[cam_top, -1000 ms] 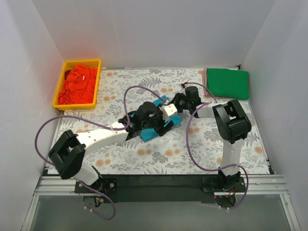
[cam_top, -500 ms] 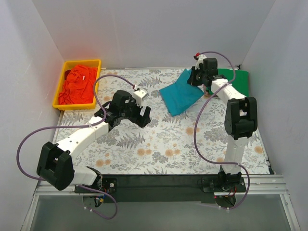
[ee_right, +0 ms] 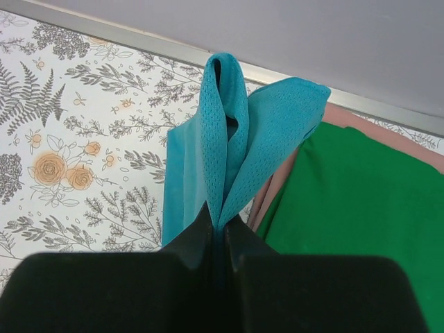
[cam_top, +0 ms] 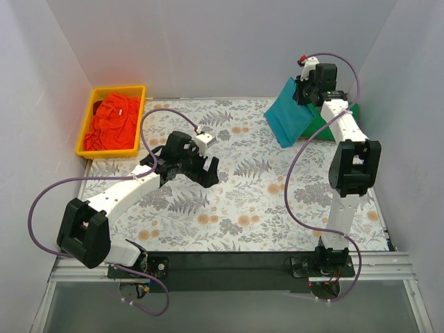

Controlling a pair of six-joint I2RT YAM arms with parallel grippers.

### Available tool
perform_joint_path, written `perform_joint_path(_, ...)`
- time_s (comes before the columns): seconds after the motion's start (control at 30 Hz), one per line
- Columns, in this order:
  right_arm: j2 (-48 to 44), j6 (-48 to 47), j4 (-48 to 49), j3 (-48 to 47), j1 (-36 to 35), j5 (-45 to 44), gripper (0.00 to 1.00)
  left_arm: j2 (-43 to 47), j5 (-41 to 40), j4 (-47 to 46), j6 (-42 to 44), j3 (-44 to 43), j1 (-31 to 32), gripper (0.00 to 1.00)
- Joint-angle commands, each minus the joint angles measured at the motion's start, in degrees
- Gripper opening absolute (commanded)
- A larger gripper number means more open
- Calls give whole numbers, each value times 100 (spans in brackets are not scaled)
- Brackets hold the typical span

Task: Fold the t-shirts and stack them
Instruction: Neatly place the folded tshirt to the corner

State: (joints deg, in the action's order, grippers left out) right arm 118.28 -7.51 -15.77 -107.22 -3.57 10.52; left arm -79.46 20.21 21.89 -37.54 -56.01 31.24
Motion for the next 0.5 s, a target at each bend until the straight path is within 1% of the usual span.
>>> perform_joint_path(0.0, -24, -216, -66, -457, 50, -33, 1, 36, 168, 123, -78, -165, -4, 84)
perform_joint_path(0.1, -42, -181, -137, -607, 102, 11, 1, 62, 19, 131, -8, -130, -4, 85)
perform_joint_path(0.17, -50, -137, -207, -739, 102, 37, 1, 45, -235, 96, -60, -112, -4, 85)
perform_joint_path(0.33, -147, -49, -260, -888, 102, 73, 1, -17, -237, 96, -104, -77, -4, 85)
perform_joint_path(0.47, -218, -58, -269, -985, 111, 81, 1, -96, -465, 87, -87, -68, -4, 85)
